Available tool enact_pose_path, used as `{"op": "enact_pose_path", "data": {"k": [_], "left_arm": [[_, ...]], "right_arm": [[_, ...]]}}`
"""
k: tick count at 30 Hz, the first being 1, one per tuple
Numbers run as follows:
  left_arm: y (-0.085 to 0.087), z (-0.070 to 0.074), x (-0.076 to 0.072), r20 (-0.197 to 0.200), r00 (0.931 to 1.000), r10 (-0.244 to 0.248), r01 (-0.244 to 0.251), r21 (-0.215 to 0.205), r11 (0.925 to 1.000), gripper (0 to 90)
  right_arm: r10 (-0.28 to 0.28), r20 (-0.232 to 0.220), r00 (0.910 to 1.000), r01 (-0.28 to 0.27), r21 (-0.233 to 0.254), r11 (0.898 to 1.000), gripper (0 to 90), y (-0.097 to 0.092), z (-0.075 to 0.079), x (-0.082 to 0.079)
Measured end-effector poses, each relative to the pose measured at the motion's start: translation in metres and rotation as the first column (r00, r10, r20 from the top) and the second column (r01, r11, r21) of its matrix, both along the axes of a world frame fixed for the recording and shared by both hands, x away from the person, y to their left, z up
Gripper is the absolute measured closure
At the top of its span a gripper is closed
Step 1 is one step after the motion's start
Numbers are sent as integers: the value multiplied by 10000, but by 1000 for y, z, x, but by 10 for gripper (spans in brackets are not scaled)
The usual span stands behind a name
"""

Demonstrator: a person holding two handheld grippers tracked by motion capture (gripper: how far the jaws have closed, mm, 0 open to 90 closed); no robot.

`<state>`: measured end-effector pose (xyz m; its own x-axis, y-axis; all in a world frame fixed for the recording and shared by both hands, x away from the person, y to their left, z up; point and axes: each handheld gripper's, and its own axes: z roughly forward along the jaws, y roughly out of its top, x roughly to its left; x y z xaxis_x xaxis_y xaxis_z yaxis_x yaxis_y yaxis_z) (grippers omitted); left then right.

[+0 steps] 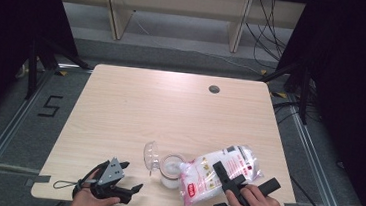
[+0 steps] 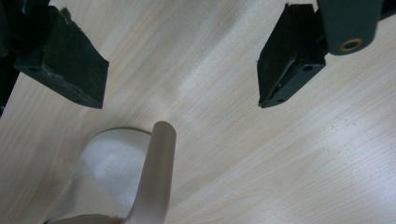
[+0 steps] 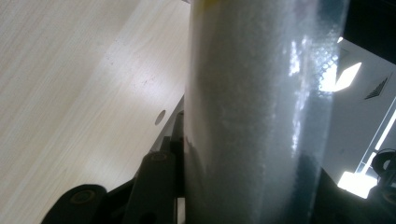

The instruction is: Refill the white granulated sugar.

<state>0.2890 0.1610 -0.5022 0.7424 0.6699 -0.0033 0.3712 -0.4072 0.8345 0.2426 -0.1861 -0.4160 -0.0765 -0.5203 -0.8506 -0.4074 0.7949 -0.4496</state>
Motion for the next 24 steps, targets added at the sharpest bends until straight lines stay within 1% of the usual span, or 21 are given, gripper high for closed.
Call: {"op": "enact_pose_path", "data": {"k": [11,12,15,18,20,22,24], "left_arm": [[0,0,0,3,10000,9,-9,-1,10000,162],[0,0,0,9,10000,-4,4,46,10000,162],[0,0,0,0,10000,10,-10,-4,10000,162],[0,0,0,4,10000,10,-10,-5,10000,162],[0,0,0,6,10000,3,-3,6,10000,162],[1,0,0,15,10000,0,0,145,9999,162],[0,0,0,-3,10000,-14,14,58,10000,162]], "right_arm": [[-4,11,10000,4,-34,10000,691,0,0,0],[-13,16,10000,13,-19,10000,692,0,0,0],[-12,28,10000,13,-75,10000,691,0,0,0],[3,18,10000,-3,-28,10000,691,0,0,0],[-100,-28,9999,100,-3,9999,692,0,-1,-1],[-33,62,10000,35,-292,9996,692,1,0,-1],[-40,96,9999,44,-333,9994,692,2,-1,-1]]}}
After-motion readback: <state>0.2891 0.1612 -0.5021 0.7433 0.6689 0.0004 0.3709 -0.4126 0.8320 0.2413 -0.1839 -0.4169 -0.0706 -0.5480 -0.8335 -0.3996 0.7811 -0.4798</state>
